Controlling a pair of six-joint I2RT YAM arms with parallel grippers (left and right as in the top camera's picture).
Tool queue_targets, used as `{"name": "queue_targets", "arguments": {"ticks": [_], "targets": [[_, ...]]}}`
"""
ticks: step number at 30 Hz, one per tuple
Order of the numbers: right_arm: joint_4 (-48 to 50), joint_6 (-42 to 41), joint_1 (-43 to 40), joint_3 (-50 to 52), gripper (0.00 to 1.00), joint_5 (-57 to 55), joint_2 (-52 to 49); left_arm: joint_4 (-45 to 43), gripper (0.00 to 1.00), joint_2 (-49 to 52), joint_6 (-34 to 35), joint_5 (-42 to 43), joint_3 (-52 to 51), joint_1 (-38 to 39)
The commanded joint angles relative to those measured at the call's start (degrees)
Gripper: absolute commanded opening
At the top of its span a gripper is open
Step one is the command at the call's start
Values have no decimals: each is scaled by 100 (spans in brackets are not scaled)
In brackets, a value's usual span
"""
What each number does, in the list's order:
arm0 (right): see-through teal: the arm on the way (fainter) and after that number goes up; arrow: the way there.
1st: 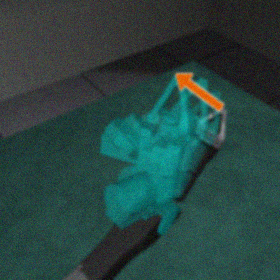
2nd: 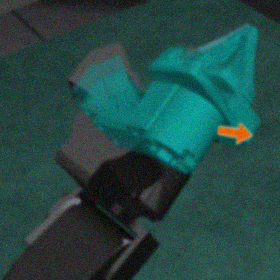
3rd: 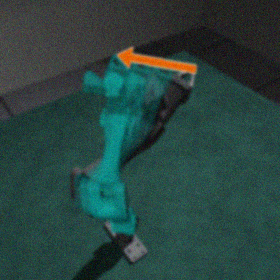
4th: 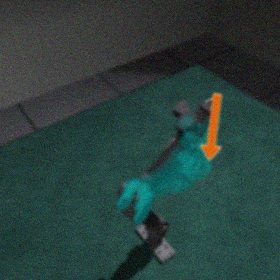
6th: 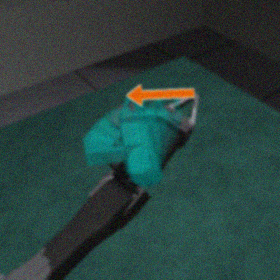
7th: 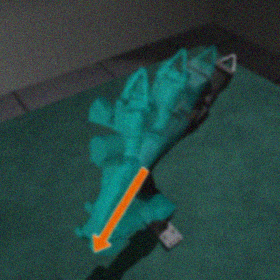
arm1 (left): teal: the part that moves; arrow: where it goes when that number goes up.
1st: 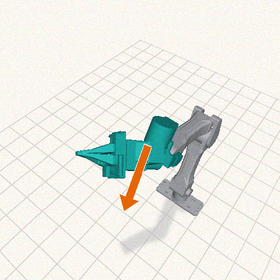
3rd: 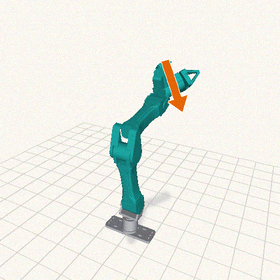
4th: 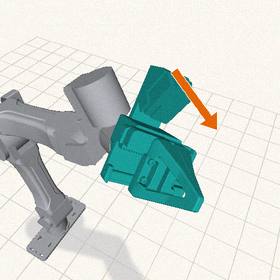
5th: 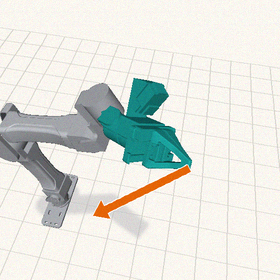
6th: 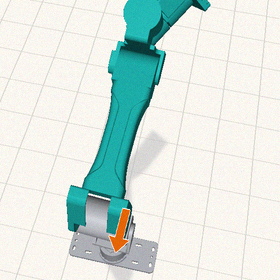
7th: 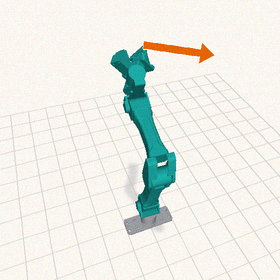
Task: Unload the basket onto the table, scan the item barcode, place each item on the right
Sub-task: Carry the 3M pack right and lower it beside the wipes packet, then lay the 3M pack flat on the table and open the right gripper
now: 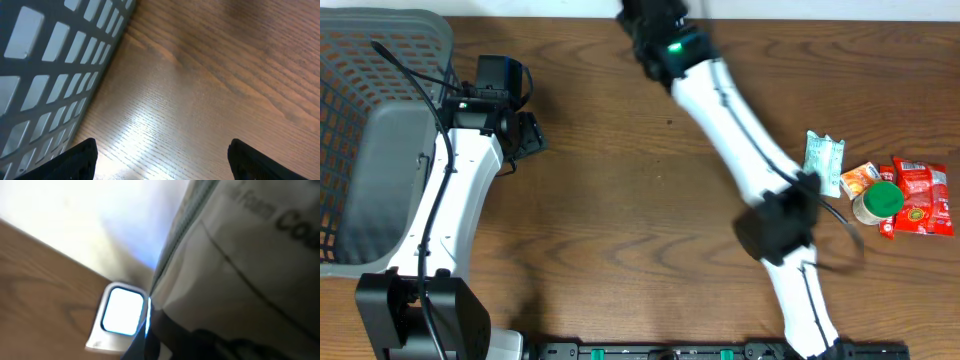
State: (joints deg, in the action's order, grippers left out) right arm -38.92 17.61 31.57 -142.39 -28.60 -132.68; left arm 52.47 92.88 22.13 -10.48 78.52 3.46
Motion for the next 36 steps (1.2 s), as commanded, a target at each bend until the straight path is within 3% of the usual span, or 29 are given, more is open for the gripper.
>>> {"name": "queue_targets", "arguments": {"ticks": [1, 9, 13, 20, 28, 34, 36], "targets": [[-885, -1180, -256, -109, 4, 358, 979, 11, 84, -59, 26, -72, 111, -17], [-4583, -1794, -1294, -107, 1, 3320, 1788, 11, 84, -59, 26, -72, 111, -17], [-5840, -1491, -1840, 313, 1, 3493, 1646, 11, 84, -59, 26, -74, 111, -17], [-5071, -1478, -2452, 2767, 1, 3491, 1639, 11, 84, -59, 26, -72, 111, -17], [-4041, -1478, -2848, 4107, 6, 3381, 1639, 11, 84, -59, 26, -72, 111, -17], [-3698, -1523, -2999, 4660, 76, 2599, 1637, 11, 84, -59, 26, -72, 111, -17], [-3541, -1637, -3036, 4822, 84, 2299, 1637, 11, 84, -59, 26, -72, 111, -17]]}}
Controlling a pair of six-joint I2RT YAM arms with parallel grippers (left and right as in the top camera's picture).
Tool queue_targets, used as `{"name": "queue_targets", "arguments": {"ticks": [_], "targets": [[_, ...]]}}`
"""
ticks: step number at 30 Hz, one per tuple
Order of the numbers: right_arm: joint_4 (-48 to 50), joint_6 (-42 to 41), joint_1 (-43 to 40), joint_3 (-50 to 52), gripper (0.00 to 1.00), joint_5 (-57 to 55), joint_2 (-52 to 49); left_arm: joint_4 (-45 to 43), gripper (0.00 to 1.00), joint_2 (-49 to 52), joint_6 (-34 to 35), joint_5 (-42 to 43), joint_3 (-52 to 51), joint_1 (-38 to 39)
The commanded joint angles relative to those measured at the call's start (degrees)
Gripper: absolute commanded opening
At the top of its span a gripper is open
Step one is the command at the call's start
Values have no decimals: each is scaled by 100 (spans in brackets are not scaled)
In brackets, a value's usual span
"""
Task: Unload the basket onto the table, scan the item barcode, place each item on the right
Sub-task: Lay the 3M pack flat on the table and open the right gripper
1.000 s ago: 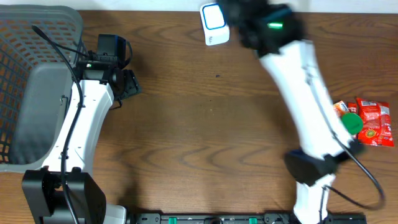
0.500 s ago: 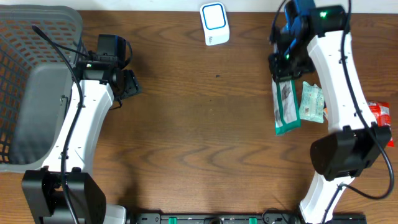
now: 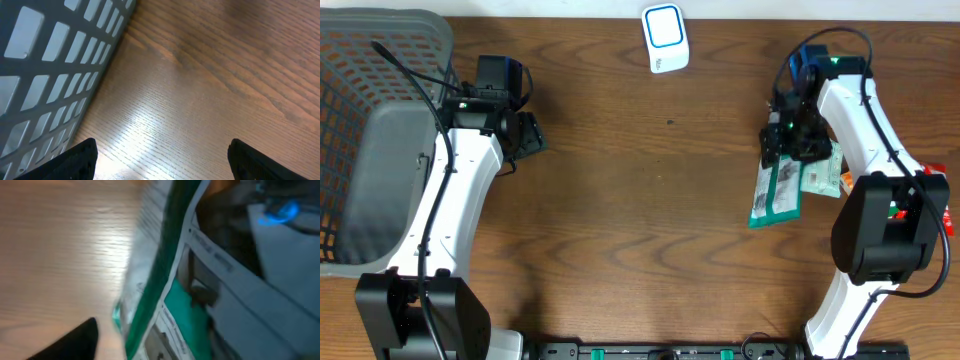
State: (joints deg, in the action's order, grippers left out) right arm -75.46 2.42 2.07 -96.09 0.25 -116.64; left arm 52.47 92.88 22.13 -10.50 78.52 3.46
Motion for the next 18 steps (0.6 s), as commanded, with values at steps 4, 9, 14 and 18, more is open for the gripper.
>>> {"name": "queue_targets", "arguments": {"ticks": [4, 9, 14, 18], "targets": [[304, -131, -136, 321, 89, -686, 31, 11, 84, -59, 26, -70, 111, -17], [437, -284, -131, 284, 94, -892, 52, 11, 84, -59, 26, -72, 111, -17], [101, -415, -118, -192, 98, -844, 157, 11, 84, -59, 26, -70, 111, -17], [-31, -409, -107, -382, 99, -839, 232, 11, 84, -59, 26, -70, 111, -17]]}}
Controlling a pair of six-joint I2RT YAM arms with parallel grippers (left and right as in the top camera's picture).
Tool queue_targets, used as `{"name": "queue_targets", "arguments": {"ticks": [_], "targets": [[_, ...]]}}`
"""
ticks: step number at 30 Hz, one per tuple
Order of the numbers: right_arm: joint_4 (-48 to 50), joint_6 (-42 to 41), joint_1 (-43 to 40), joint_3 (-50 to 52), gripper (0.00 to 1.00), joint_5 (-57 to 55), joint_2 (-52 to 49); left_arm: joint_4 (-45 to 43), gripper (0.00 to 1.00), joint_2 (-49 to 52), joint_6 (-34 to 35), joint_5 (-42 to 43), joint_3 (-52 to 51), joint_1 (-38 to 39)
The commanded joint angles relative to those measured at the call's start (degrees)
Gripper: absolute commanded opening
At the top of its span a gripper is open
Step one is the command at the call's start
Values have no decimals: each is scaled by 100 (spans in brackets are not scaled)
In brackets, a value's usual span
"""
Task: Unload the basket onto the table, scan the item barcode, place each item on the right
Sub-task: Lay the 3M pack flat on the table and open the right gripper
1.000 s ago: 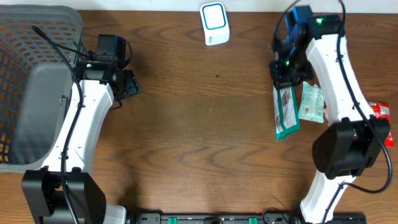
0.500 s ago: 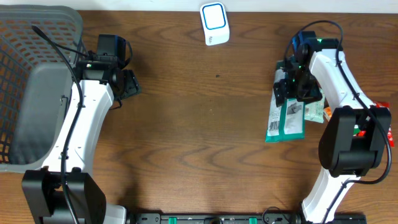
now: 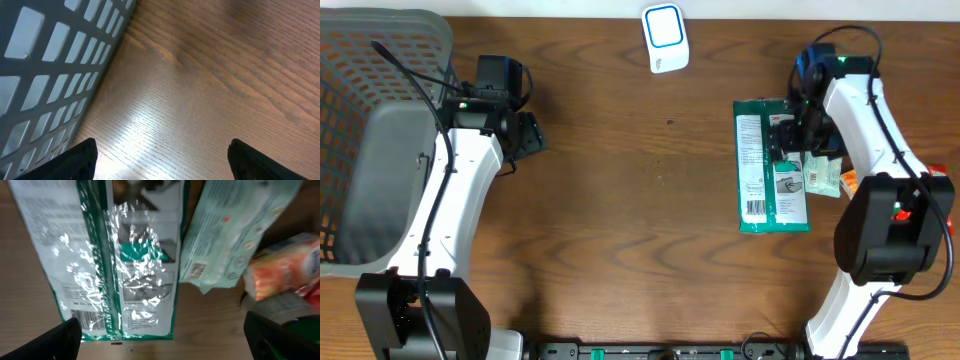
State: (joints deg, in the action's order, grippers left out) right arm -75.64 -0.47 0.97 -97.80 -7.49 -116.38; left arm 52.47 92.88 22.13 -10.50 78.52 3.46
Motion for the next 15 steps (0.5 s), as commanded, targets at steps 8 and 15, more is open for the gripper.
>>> {"name": "queue_targets", "arguments": {"ticks": [8, 15], "targets": [[7, -120, 4, -181, 99, -61, 199, 11, 84, -59, 26, -70, 111, -17], [7, -120, 4, -181, 99, -61, 199, 11, 84, -59, 26, -70, 111, -17]]}}
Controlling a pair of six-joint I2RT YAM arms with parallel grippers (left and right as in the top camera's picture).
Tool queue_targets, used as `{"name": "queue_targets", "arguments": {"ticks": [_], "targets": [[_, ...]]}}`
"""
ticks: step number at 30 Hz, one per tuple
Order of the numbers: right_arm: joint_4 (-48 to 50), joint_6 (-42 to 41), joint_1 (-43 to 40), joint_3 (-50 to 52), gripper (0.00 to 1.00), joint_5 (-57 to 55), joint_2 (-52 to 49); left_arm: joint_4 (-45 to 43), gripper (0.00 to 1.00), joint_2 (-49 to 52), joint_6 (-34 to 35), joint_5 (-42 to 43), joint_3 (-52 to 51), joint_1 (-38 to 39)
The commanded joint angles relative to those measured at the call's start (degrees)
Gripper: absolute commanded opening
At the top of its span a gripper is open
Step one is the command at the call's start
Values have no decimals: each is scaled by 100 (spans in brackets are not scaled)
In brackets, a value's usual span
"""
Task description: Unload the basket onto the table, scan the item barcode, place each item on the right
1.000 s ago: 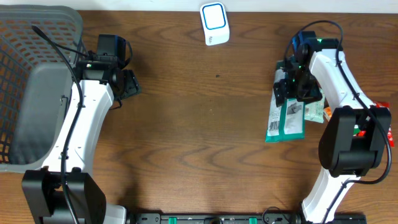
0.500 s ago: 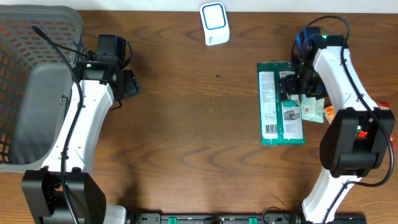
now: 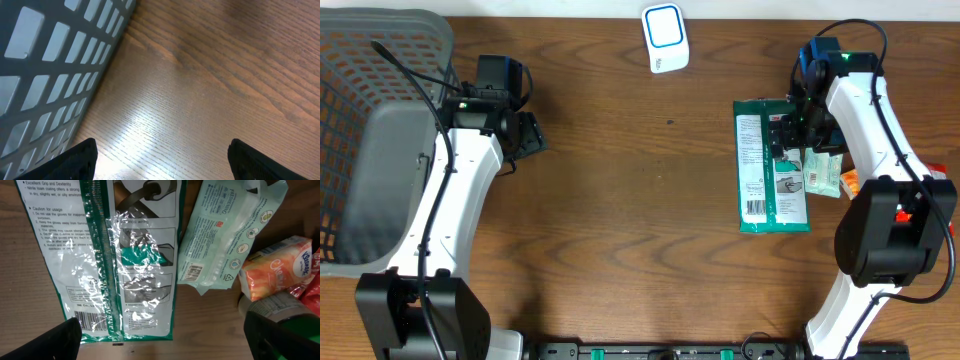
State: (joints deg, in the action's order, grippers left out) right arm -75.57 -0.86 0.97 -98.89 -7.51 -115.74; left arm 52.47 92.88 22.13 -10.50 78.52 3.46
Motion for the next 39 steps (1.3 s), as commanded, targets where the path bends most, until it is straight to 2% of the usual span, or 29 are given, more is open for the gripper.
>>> {"name": "queue_targets", "arguments": {"ticks": [1, 30, 39], "targets": [[0, -81, 4, -72, 99, -59, 136, 11, 84, -59, 26, -70, 111, -17], [0, -81, 254, -74, 99, -59, 179, 11, 84, -59, 26, -70, 111, -17], [13, -81, 282, -155, 99, -57, 981, 11, 84, -59, 26, -72, 111, -17]]}}
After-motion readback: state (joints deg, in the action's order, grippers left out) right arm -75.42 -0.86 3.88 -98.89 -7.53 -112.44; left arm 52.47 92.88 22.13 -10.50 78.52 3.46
